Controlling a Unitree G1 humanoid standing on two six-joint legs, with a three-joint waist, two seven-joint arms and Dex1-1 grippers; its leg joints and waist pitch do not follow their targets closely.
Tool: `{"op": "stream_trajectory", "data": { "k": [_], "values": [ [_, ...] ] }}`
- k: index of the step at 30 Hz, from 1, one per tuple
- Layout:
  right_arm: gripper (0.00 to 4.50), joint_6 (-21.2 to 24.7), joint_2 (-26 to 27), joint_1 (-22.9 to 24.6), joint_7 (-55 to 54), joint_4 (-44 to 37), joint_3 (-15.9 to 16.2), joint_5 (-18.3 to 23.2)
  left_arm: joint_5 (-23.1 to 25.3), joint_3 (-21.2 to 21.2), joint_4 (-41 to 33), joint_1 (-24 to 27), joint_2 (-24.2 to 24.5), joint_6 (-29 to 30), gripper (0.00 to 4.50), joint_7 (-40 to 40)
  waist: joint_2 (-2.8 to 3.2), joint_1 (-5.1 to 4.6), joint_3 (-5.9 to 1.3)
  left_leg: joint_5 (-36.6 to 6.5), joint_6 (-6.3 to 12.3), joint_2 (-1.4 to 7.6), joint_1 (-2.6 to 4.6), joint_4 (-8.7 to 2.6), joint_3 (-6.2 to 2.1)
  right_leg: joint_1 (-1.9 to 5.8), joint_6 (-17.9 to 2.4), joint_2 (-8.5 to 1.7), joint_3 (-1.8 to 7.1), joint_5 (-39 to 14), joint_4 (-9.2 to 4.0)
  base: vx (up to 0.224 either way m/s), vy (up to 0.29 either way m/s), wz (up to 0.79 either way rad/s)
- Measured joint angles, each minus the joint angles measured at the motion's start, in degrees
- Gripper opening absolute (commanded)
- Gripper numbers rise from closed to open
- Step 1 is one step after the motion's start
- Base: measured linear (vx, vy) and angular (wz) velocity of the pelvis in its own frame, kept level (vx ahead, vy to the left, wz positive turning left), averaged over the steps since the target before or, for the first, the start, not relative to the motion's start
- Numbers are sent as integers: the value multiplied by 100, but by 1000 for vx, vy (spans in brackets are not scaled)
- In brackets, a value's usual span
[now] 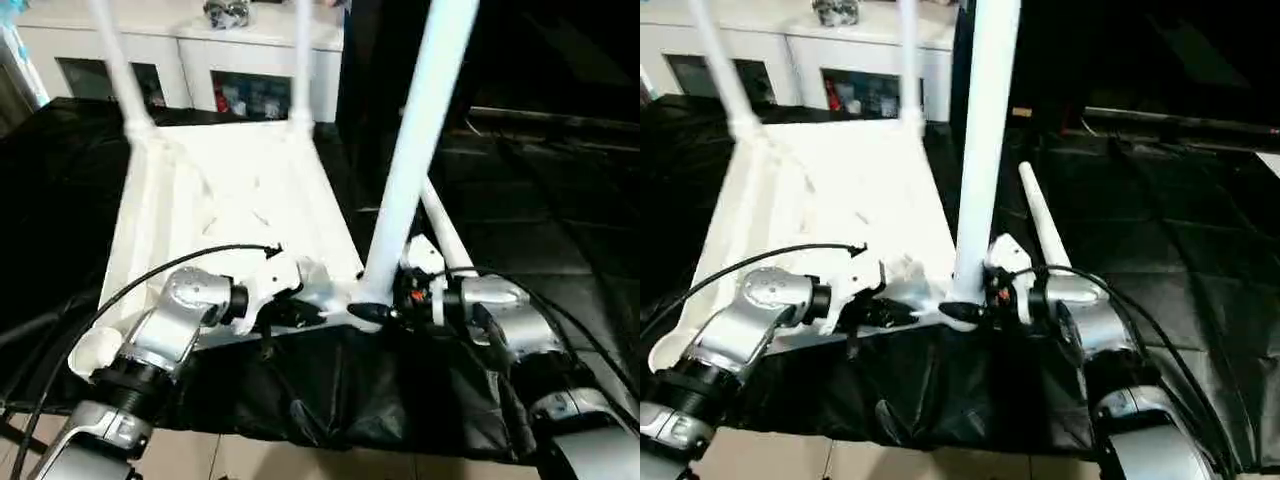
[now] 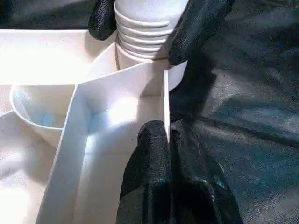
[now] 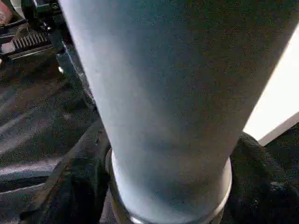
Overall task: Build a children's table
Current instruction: Rotate leg to tighten
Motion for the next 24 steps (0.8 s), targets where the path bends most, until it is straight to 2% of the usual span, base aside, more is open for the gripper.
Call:
{"op": "stream_trajectory", "data": {
  "k": [5, 10, 14, 17, 20, 21, 24],
  "values": [
    [281, 119, 48, 4, -202, -23, -16, -3, 4, 29, 7, 2, -15, 5, 0, 146, -2, 5, -1, 0, -1, 0, 4, 0, 0, 0, 1, 0, 1, 0, 4, 0, 0, 0],
    [279, 187, 671, -377, -2280, 620, -448, -173, 348, 229, 303, -162, -527, 200, 0, 1402, -9, -135, -3, 2, -2, -2, 13, 5, 0, -1, 19, 1, 0, -8, 5, 0, 0, 0],
    [278, 296, 941, -506, -3179, 793, -670, -158, 455, 255, 307, -196, -804, 417, 0, 1977, -7, -158, -4, 1, -2, -2, 10, 4, -1, -5, 21, 2, -1, -7, 7, 0, 0, 0],
    [278, 270, 1211, -764, -4071, 1112, -806, -164, 531, 293, 358, -265, -1020, 583, 0, 2355, -7, -218, -4, 2, -3, -2, 7, 4, -1, -9, 20, 2, -1, -6, 5, 0, 0, 0],
    [278, 165, 1273, -826, -4308, 1232, -824, -165, 570, 300, 358, -282, -1097, 636, 0, 2467, -2, -219, -7, 0, -3, -2, 4, 4, -1, -9, 19, 2, -1, -6, 5, 0, 0, 0],
    [334, 142, 1273, -850, -4303, 1274, -834, -165, 570, 301, 357, -284, -1099, 635, 0, 2469, 0, -219, -8, -1, -3, -2, 3, 2, 0, -9, 17, 2, 0, -5, 2, 0, 0, 0],
    [350, 176, 1274, -921, -4100, 1352, -927, -147, 570, 309, 350, -284, -1099, 635, 0, 2469, 1, -223, -8, -3, 0, -2, 2, -4, 2, -9, 6, 2, 0, 2, -2, 0, 0, 0]
  ]
}}
